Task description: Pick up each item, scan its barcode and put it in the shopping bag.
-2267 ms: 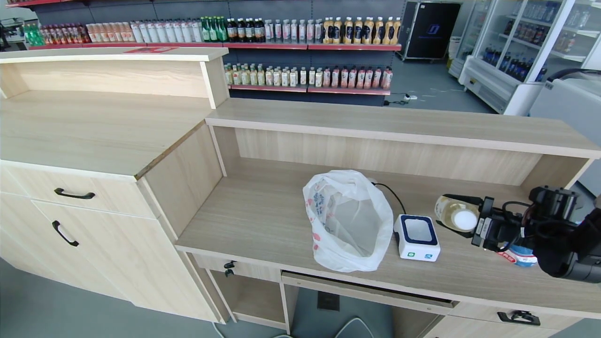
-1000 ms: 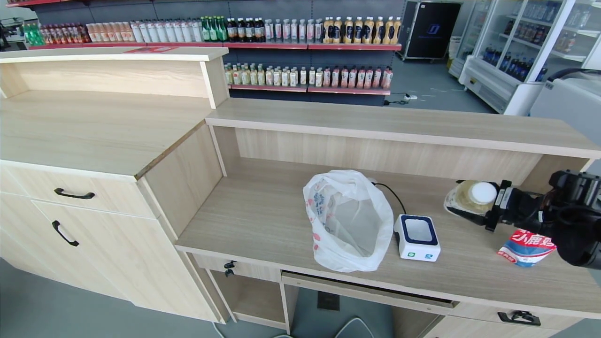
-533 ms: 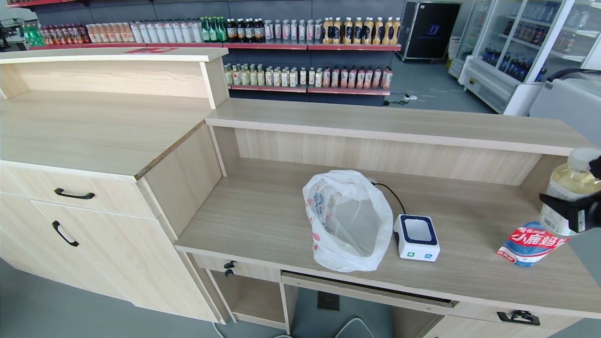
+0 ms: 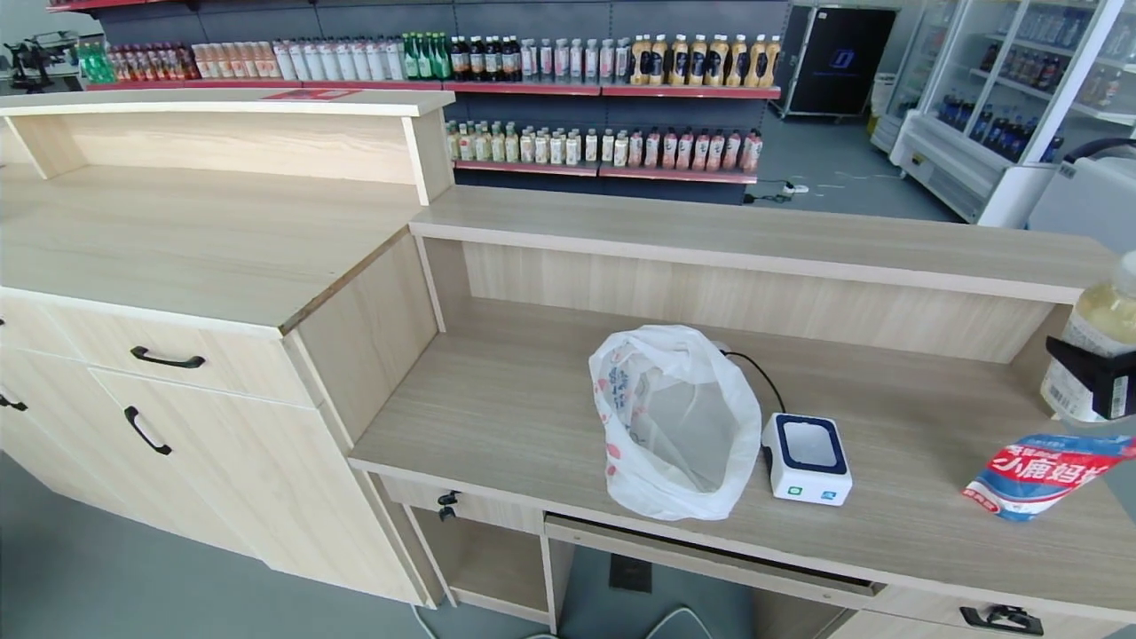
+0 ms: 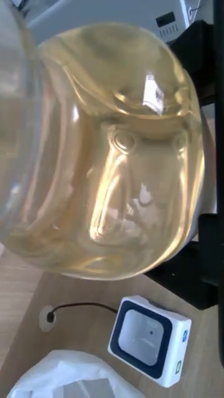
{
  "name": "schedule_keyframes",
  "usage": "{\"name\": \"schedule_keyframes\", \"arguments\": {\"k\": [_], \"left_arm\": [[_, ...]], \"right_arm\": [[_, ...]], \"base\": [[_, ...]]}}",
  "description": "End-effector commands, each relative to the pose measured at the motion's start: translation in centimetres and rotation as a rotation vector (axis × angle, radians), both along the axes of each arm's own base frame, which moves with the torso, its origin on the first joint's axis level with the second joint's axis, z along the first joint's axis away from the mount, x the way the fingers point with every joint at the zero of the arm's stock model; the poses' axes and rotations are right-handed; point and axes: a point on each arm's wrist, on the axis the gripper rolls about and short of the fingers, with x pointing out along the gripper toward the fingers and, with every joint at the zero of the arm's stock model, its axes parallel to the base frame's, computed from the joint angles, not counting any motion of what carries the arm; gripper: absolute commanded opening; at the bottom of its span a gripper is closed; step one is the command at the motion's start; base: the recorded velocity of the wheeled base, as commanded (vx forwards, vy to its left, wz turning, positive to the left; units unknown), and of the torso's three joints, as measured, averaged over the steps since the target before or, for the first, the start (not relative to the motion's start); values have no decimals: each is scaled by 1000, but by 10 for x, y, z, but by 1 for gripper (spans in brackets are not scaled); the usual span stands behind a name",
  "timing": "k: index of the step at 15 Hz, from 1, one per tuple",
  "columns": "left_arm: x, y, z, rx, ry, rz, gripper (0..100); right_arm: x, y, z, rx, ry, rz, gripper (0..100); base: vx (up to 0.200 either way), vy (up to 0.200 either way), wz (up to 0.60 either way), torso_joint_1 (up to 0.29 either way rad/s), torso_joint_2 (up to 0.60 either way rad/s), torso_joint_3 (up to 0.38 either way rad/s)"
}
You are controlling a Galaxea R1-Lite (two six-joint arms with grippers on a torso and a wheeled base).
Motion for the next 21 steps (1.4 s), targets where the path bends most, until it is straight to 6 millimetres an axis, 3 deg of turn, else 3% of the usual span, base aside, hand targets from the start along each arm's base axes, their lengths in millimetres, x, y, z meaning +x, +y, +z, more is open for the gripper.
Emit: {"name": "schedule_keyframes", "arguments": {"k": [1, 5, 9, 15, 18, 21], "left_arm": [[0, 0, 0, -1, -1, 1, 100], [0, 0, 0, 1, -1, 1, 100], [0, 0, 0, 1, -1, 1, 100], [0, 0, 0, -1, -1, 1, 100], [0, 0, 0, -1, -1, 1, 100], [0, 0, 0, 1, -1, 1, 100]], "right_arm": [[30, 20, -11, 39, -11, 41, 0], [86, 63, -50, 149, -5, 181, 0], [127, 97, -90, 335, 13, 277, 0], [160, 111, -126, 336, 21, 363, 0], [166, 120, -146, 338, 61, 380, 0], [176, 126, -154, 323, 51, 396, 0]], "base": [[0, 0, 600, 7, 7, -2], [0, 0, 150, 2, 2, -1], [0, 0, 0, 0, 0, 0], [0, 0, 0, 0, 0, 0], [0, 0, 0, 0, 0, 0], [0, 0, 0, 0, 0, 0]]}}
